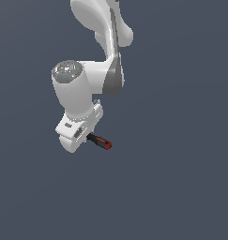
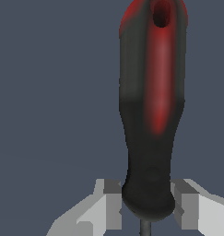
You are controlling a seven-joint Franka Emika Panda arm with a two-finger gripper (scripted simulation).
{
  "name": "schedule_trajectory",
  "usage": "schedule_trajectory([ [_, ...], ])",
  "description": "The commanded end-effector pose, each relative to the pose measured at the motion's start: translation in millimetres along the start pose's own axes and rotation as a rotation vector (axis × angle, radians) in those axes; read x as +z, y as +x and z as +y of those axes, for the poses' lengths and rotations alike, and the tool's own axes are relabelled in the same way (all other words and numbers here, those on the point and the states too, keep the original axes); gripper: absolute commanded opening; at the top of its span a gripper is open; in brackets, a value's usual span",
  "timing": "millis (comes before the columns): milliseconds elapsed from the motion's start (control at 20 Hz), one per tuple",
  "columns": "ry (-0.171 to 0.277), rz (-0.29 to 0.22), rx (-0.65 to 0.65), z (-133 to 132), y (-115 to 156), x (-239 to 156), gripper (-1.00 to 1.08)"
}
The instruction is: Pick up the object and move it to a goal position.
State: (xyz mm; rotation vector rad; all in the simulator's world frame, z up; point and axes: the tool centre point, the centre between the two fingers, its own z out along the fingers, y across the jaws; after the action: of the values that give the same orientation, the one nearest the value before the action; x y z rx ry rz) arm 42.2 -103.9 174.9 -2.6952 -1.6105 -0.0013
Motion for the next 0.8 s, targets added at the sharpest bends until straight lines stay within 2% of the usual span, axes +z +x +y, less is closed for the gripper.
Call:
schedule_trajectory([
  [0,0.0,0.001,-0.001,16.9,-15.9,-19.1,-1.0],
  [400,0.0,0.0,-0.001,60.5,-54.4,-64.3,-1.0],
  [750,-0.001,-0.001,0.0,85.7,-75.3,-89.2,-1.0],
])
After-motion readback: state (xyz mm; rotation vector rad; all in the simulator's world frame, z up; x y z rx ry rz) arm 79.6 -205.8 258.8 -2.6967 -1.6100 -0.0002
